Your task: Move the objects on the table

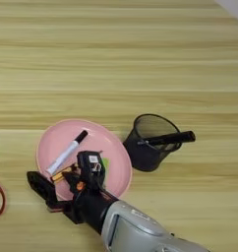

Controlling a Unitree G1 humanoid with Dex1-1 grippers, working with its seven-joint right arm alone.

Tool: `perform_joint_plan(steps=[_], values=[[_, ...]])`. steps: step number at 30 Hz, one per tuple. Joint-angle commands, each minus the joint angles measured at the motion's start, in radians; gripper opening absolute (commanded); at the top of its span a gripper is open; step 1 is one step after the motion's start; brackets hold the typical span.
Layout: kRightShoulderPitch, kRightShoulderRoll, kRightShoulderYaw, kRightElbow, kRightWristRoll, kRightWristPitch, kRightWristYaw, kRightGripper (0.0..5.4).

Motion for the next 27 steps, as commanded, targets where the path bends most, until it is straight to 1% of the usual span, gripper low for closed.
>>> perform_joint_plan(steps=[1,5,6,9,13,18,20,27], values=[[-0.013,-0.041,0.032,-0.031,-0.058,-0.129,-0.001,5.37],[-0.007,-0.073,0.072,-0.039,-0.135,-0.225,-0.007,5.37],[-0.006,-0.085,0.085,-0.041,-0.162,-0.255,-0.008,5.37],[-0.004,-0.135,0.131,-0.043,-0.269,-0.36,-0.01,5.37],[0.01,-0.145,0.157,-0.017,-0.339,-0.452,0.001,5.37],[0.013,-0.155,0.167,0.006,-0.428,-0.572,0.003,5.37],[0.011,-0.149,0.16,0.01,-0.447,-0.607,0.003,5.37],[0.003,-0.141,0.136,0.019,-0.482,-0.677,0.002,5.37]])
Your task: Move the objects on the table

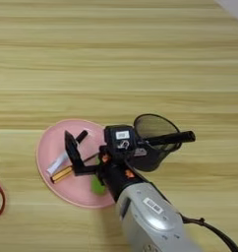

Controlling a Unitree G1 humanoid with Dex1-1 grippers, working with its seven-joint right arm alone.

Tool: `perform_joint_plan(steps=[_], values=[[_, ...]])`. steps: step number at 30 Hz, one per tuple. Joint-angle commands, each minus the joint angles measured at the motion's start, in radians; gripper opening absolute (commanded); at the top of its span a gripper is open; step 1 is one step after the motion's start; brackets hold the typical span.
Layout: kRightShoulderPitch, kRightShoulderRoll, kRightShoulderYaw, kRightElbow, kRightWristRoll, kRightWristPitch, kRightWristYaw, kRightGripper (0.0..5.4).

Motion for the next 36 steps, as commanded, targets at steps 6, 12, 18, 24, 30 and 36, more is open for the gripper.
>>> perform_joint_plan(steps=[6,12,18,24,30,36], values=[[-0.057,0.0,-0.092,0.002,-0.031,-0.127,-0.001,5.37],[-0.07,-0.019,-0.149,0.054,-0.078,-0.196,0.0,5.37],[-0.085,-0.039,-0.243,0.092,-0.087,-0.233,0.011,5.37],[-0.099,-0.055,-0.303,0.109,-0.108,-0.257,0.014,5.37],[-0.112,-0.066,-0.347,0.127,-0.123,-0.262,0.017,5.37],[-0.128,-0.068,-0.402,0.175,-0.105,-0.258,0.025,5.37]])
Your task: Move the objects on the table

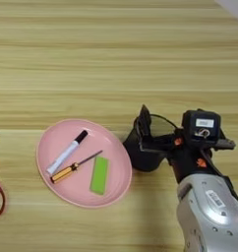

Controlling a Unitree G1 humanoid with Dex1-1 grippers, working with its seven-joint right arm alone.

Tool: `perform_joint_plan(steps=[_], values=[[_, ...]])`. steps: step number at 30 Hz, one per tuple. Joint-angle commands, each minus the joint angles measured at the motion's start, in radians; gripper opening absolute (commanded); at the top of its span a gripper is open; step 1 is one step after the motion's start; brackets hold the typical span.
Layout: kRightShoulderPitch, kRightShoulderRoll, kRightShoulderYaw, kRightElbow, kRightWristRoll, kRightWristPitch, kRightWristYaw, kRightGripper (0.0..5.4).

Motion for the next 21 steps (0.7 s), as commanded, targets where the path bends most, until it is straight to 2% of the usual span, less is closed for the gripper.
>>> perform_joint_plan(steps=[1,12,21], values=[[-0.05,-0.035,-0.054,0.016,0.009,-0.047,0.004,5.37],[-0.069,-0.023,-0.107,0.104,0.064,-0.027,0.006,5.37],[-0.09,-0.009,-0.147,0.184,0.168,0.0,0.009,5.37]])
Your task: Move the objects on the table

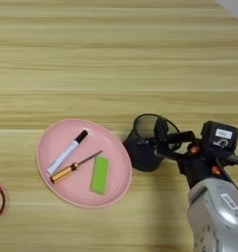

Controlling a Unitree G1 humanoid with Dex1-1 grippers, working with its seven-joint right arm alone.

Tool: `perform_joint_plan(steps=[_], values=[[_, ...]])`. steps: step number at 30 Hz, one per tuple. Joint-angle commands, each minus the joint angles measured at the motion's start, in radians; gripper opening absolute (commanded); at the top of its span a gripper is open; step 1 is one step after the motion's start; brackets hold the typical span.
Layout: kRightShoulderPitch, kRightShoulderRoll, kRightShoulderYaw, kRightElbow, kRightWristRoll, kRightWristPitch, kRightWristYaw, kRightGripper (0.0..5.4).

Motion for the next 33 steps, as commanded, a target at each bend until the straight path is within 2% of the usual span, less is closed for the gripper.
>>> perform_joint_plan(steps=[1,9,27,33], values=[[-0.049,-0.025,-0.036,0.009,0.043,-0.011,-0.004,5.37],[-0.059,-0.02,-0.05,0.035,0.091,0.008,-0.015,5.37],[-0.057,-0.022,-0.039,0.035,0.134,0.014,-0.028,5.37],[-0.055,-0.019,-0.034,0.033,0.16,0.038,-0.028,5.37]])
